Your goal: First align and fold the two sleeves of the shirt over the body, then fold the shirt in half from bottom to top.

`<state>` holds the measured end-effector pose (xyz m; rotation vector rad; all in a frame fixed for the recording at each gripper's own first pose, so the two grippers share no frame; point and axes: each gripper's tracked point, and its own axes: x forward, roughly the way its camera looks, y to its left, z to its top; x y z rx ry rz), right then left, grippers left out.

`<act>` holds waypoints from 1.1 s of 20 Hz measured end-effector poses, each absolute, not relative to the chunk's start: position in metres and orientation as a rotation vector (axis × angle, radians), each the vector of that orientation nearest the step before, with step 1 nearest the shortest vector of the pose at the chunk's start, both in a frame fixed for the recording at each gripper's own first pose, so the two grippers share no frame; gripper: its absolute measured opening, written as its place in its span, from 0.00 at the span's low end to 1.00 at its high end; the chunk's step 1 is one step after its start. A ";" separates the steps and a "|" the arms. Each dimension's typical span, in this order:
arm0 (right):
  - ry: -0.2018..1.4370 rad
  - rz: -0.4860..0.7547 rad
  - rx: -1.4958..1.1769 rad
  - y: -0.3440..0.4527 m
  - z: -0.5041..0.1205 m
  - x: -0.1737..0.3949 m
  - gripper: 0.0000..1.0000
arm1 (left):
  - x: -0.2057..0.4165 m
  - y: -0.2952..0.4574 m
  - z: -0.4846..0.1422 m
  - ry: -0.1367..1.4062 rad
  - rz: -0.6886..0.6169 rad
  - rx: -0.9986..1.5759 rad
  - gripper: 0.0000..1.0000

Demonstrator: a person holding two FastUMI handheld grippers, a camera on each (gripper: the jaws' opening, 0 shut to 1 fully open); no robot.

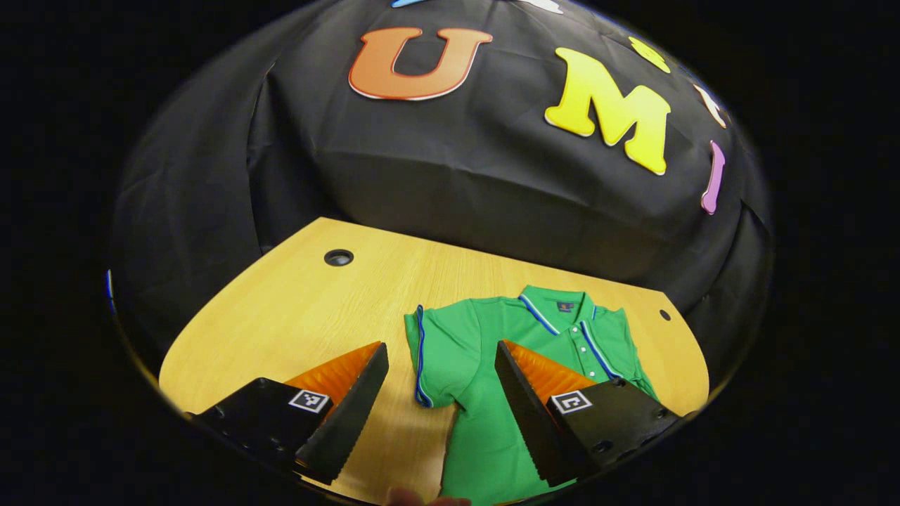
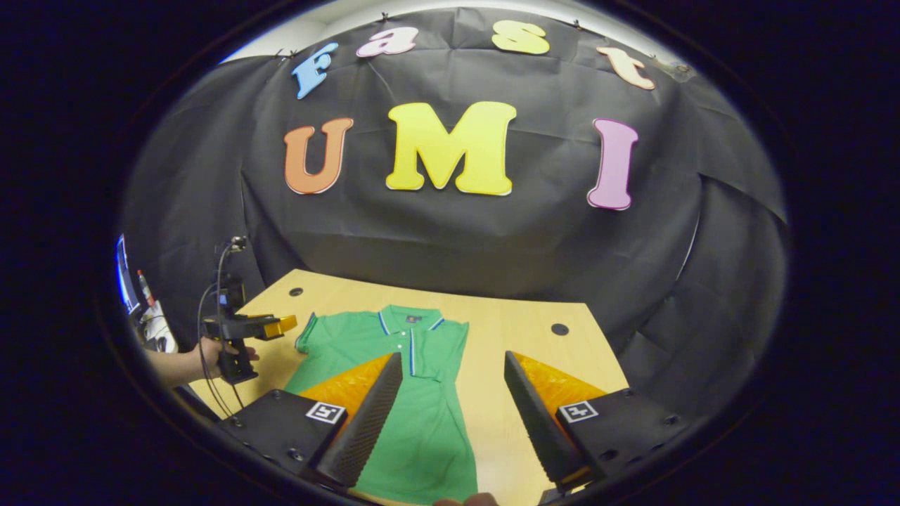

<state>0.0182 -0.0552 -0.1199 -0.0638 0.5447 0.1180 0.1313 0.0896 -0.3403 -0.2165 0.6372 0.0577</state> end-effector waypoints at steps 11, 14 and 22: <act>0.616 -0.070 -0.007 -0.110 -0.142 0.002 0.94 | 0.167 0.102 -0.421 0.792 0.049 -0.160 0.67; 0.611 -0.077 -0.012 -0.109 -0.141 0.002 0.94 | 0.173 0.113 -0.424 0.794 0.090 -0.121 0.31; 0.586 -0.094 -0.002 -0.115 -0.144 0.007 0.94 | 0.184 0.105 -0.390 0.698 0.058 -0.265 0.03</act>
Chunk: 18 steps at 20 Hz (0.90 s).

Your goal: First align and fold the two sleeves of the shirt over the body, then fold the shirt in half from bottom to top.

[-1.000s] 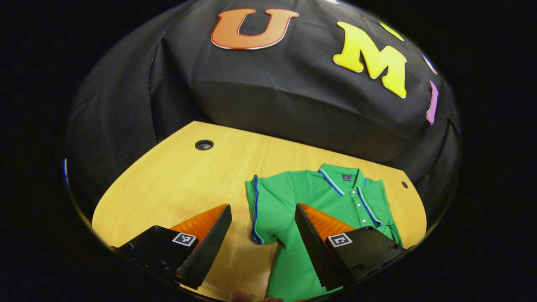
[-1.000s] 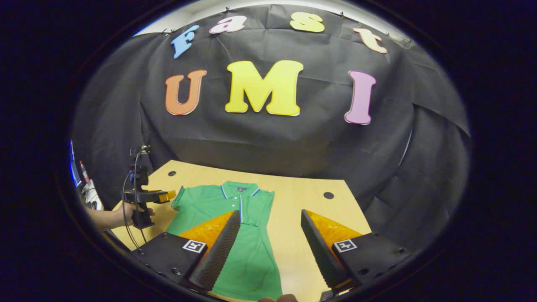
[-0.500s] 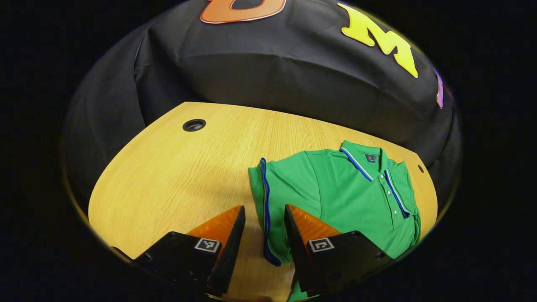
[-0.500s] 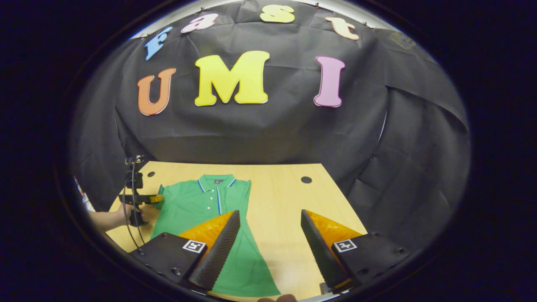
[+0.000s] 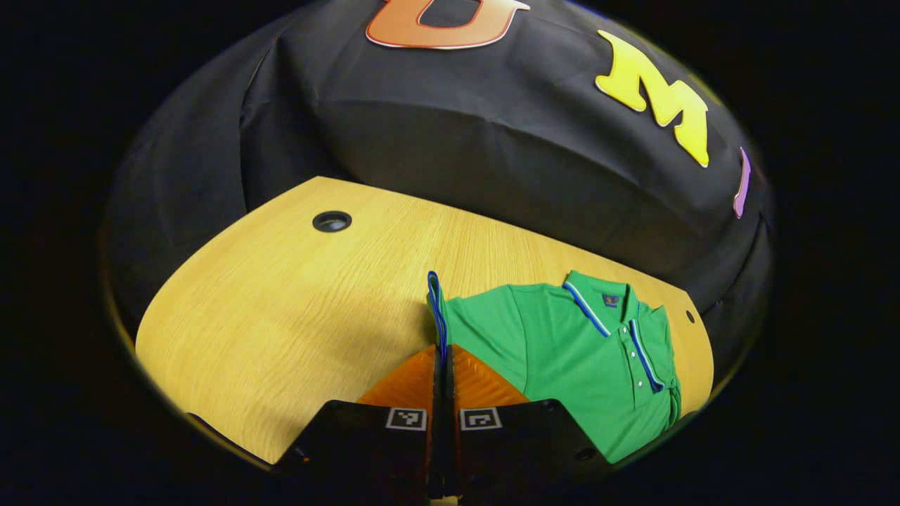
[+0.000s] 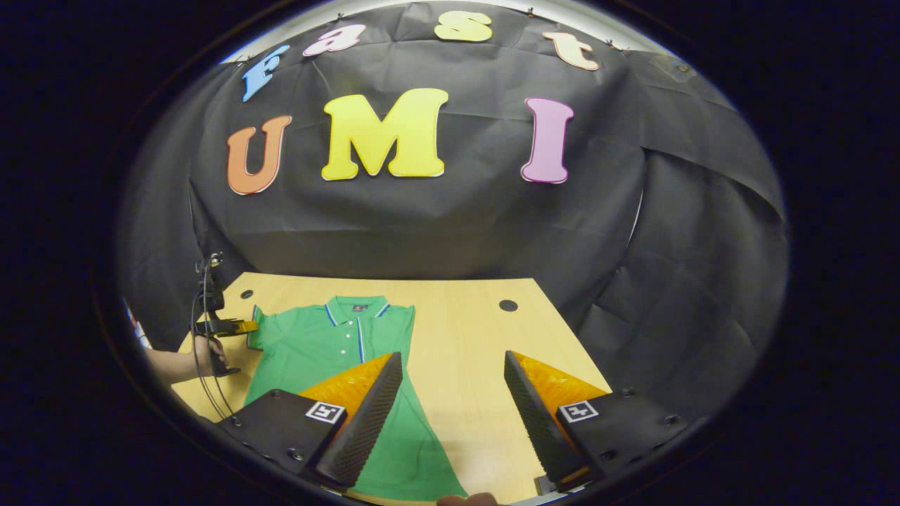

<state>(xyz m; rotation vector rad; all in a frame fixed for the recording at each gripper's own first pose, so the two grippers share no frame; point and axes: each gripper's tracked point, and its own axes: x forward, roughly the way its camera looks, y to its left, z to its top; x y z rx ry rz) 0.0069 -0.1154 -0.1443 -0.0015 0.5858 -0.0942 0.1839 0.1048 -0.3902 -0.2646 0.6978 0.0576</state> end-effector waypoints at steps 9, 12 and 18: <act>0.553 -0.102 0.065 -0.129 -0.142 0.004 0.93 | 0.214 -0.012 -0.332 0.648 -0.142 -0.221 0.03; 0.539 -0.107 0.065 -0.136 -0.140 -0.003 0.92 | 0.214 -0.046 -0.338 0.657 -0.166 -0.206 0.04; 0.563 -0.103 0.085 -0.147 -0.154 -0.015 0.95 | 0.197 -0.062 -0.312 0.614 -0.135 -0.153 1.00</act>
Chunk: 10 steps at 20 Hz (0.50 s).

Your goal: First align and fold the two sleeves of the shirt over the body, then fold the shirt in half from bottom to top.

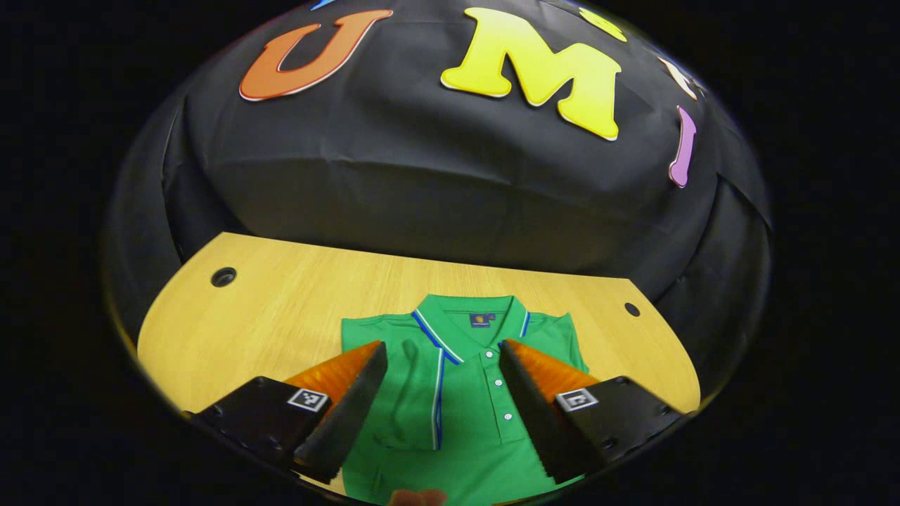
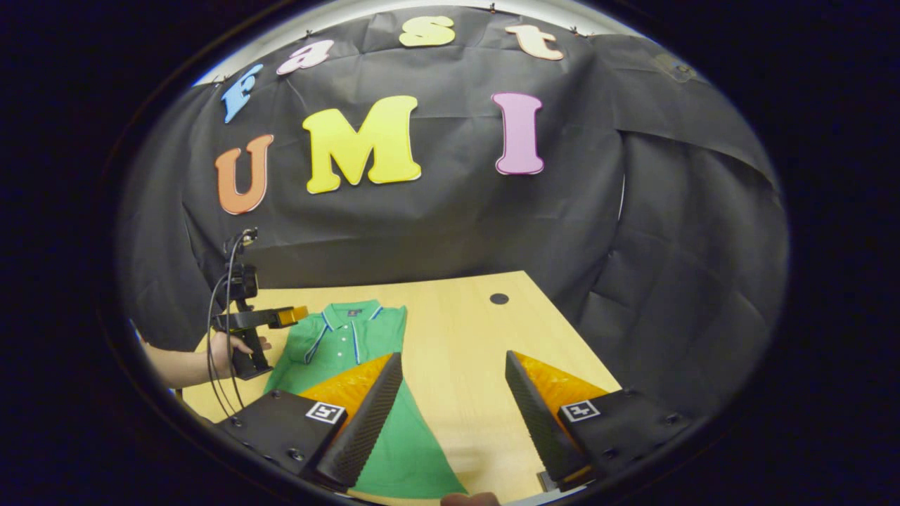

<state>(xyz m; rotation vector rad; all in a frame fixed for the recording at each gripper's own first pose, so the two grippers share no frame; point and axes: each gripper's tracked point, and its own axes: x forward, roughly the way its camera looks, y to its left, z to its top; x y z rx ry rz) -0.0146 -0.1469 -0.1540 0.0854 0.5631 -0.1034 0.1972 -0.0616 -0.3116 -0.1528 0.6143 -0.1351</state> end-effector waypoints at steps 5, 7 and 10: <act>0.552 0.005 0.058 -0.122 -0.155 -0.010 0.95 | 0.149 -0.050 -0.269 0.559 -0.111 -0.130 1.00; 0.534 0.061 0.028 -0.110 -0.154 -0.007 0.95 | 0.118 -0.041 -0.251 0.544 -0.116 -0.113 1.00; 0.535 0.137 -0.006 -0.098 -0.162 -0.010 0.95 | 0.066 -0.029 -0.233 0.537 -0.130 -0.074 1.00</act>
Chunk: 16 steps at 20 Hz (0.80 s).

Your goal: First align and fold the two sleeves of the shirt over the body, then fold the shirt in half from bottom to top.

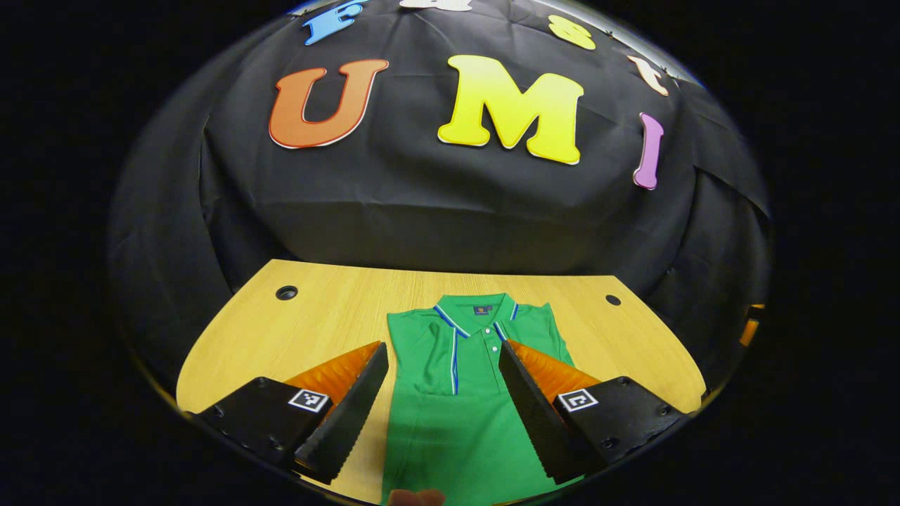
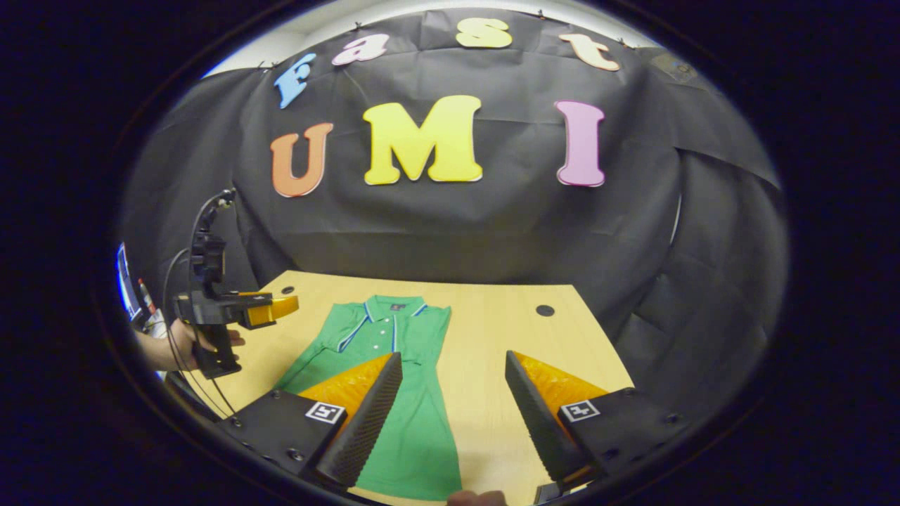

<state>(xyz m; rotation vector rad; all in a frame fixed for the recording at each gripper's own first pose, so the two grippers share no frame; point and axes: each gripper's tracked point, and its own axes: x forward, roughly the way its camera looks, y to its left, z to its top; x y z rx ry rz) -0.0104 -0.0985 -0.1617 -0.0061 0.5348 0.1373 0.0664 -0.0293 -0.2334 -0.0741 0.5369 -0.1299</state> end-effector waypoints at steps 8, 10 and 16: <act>0.713 0.290 -0.136 -0.099 -0.242 -0.054 0.93 | -0.077 -0.016 -0.265 0.669 -0.206 0.043 1.00; 0.785 0.312 -0.118 -0.098 -0.265 -0.082 0.93 | -0.111 -0.007 -0.287 0.737 -0.215 0.072 1.00; 0.977 0.358 -0.173 -0.106 -0.330 -0.151 0.95 | -0.196 0.001 -0.345 0.968 -0.288 0.093 1.00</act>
